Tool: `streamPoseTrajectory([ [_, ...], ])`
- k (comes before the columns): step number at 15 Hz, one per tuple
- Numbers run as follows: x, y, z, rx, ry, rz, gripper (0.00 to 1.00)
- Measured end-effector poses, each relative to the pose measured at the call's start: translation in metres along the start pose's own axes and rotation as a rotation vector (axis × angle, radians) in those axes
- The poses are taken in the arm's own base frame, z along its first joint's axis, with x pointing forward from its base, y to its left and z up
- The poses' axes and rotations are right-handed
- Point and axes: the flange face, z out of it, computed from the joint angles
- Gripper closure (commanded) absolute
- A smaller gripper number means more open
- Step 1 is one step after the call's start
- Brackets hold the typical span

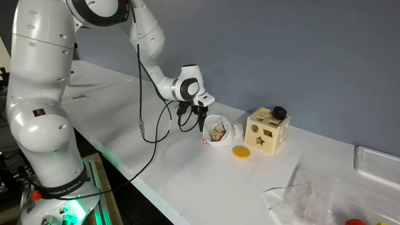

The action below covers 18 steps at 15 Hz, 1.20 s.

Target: Put the block into the carrier bag

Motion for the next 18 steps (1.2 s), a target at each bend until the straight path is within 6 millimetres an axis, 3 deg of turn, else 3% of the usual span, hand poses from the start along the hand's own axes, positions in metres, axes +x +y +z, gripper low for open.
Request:
streamPoseTrajectory([
  [2,0.002,0.003,0.001,-0.009,-0.003,0.015,0.00],
  [3,0.003,0.004,0.002,-0.018,-0.008,0.024,0.25],
  [5,0.004,0.007,0.003,-0.038,-0.018,0.040,0.32],
  [13,0.008,0.004,0.000,-0.093,-0.036,0.084,0.90],
  [18,0.006,-0.004,-0.018,-0.116,-0.055,0.070,0.91],
])
